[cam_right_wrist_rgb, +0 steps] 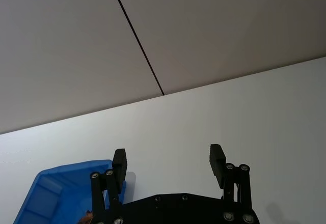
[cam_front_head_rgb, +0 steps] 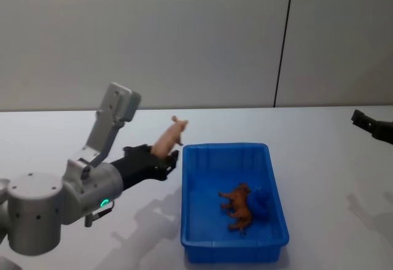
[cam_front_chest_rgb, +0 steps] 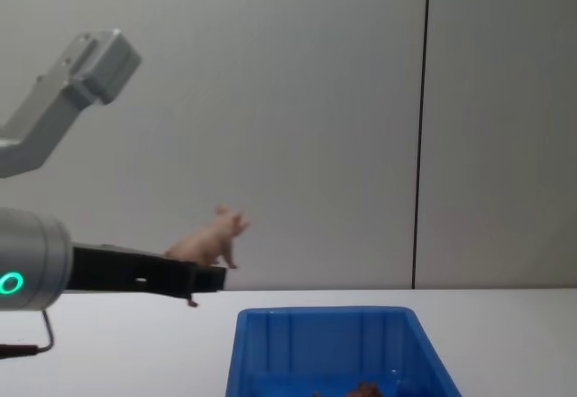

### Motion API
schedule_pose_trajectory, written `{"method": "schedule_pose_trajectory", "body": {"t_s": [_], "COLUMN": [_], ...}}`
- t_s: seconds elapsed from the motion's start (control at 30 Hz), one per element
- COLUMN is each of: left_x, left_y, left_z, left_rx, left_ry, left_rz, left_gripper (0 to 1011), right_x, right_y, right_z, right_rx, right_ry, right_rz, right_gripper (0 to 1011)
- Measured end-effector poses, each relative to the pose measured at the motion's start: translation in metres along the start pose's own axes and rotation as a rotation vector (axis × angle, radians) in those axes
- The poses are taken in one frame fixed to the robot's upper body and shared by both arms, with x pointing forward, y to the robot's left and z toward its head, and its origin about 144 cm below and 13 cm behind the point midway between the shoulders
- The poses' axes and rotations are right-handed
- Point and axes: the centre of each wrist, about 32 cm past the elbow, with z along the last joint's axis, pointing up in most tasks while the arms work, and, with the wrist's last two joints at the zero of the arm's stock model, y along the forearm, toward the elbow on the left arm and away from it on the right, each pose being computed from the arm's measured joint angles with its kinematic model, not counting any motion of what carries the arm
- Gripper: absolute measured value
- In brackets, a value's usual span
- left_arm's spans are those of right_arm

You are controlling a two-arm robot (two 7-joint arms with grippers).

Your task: Pick up the two dolls from the table and place them into the box.

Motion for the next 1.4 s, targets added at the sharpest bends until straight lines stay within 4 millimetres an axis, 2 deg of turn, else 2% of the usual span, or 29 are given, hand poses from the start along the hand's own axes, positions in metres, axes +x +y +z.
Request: {"method": "schedule_pose_trajectory", "body": {"t_s": [0.2, 0.37, 0.8, 1.1, 1.27, 1.33, 1.4], "left_x": [-0.002, -0.005, -0.011, -0.014, -0.015, -0.015, -0.015], "left_y": [-0.008, -0.023, -0.056, -0.069, -0.071, -0.072, -0.072], "left_z": [0.007, 0.013, 0.020, 0.023, 0.023, 0.024, 0.024], "left_rx": [0.039, 0.110, 0.206, 0.235, 0.240, 0.240, 0.239], "left_ry": [-0.021, -0.040, -0.039, -0.039, -0.040, -0.040, -0.041], "left_rz": [-0.081, -0.167, -0.225, -0.233, -0.235, -0.235, -0.233], "left_gripper": [387, 387, 398, 707, 796, 907, 940], "right_x": [0.000, 0.000, 0.000, 0.000, 0.000, 0.000, 0.000], "right_y": [0.000, 0.000, 0.000, 0.000, 0.000, 0.000, 0.000], "right_z": [0.000, 0.000, 0.000, 0.000, 0.000, 0.000, 0.000], "right_rx": [0.000, 0.000, 0.000, 0.000, 0.000, 0.000, 0.000], "right_ry": [0.000, 0.000, 0.000, 0.000, 0.000, 0.000, 0.000], "right_rz": [0.000, 0.000, 0.000, 0.000, 0.000, 0.000, 0.000], "right_gripper": [1001, 1001, 1001, 1001, 1001, 1001, 1001]}}
